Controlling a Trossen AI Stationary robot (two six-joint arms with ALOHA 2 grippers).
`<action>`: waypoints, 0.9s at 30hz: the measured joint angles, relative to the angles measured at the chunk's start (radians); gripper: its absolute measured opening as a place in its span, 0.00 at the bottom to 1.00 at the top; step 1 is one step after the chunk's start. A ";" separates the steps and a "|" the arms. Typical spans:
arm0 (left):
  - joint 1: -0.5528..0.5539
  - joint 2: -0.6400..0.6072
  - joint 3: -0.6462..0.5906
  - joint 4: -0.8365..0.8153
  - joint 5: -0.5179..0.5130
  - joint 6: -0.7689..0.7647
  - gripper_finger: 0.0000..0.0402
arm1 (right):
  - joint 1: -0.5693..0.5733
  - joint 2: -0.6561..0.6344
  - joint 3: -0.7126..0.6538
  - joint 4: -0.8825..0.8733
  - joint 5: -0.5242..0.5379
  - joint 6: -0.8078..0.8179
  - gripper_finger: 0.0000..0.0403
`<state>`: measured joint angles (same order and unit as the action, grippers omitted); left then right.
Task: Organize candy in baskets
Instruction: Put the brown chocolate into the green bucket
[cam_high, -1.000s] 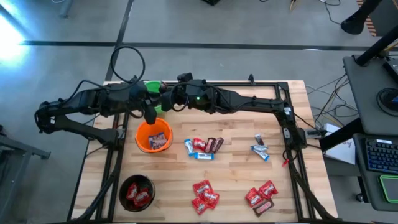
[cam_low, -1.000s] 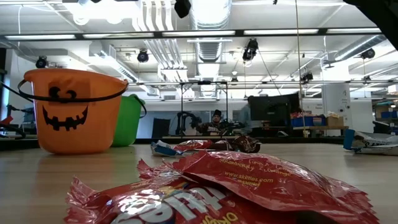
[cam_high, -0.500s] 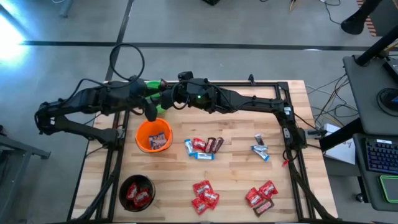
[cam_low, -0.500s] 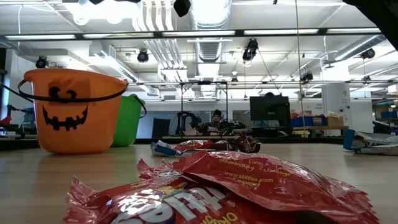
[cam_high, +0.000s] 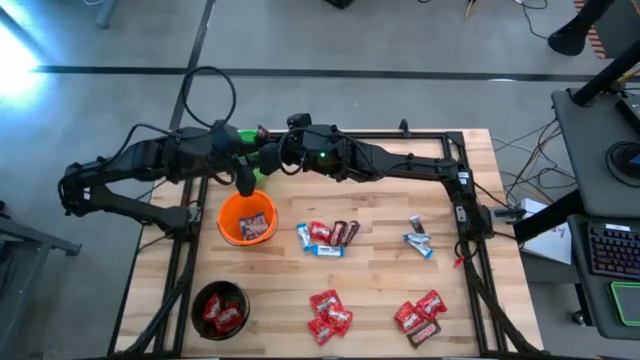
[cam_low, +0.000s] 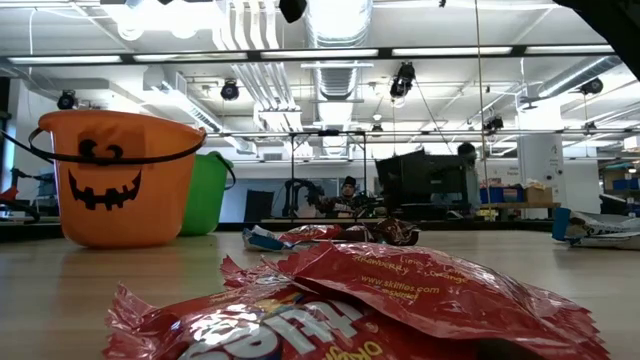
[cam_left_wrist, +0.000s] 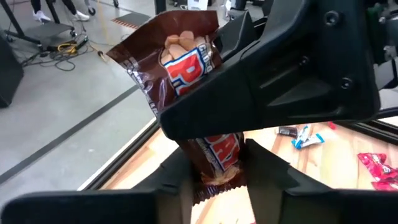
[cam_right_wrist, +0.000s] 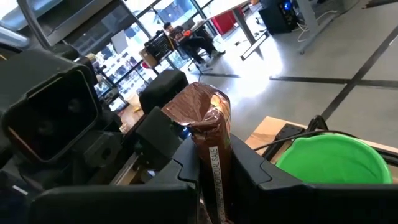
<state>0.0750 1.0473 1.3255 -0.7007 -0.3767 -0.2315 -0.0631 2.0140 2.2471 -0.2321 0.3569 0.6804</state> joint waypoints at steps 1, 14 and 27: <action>0.000 0.000 0.006 -0.009 0.000 0.008 0.17 | 0.000 0.000 0.000 0.000 0.000 0.000 0.08; 0.024 0.002 0.062 -0.096 0.016 0.021 0.00 | 0.000 0.000 0.000 -0.016 -0.002 -0.015 0.08; 0.026 0.003 0.064 -0.112 0.019 0.026 0.00 | 0.000 0.000 0.000 -0.019 -0.036 -0.050 0.33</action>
<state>0.1009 1.0502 1.3891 -0.8131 -0.3582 -0.2060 -0.0631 2.0140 2.2475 -0.2512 0.3204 0.6304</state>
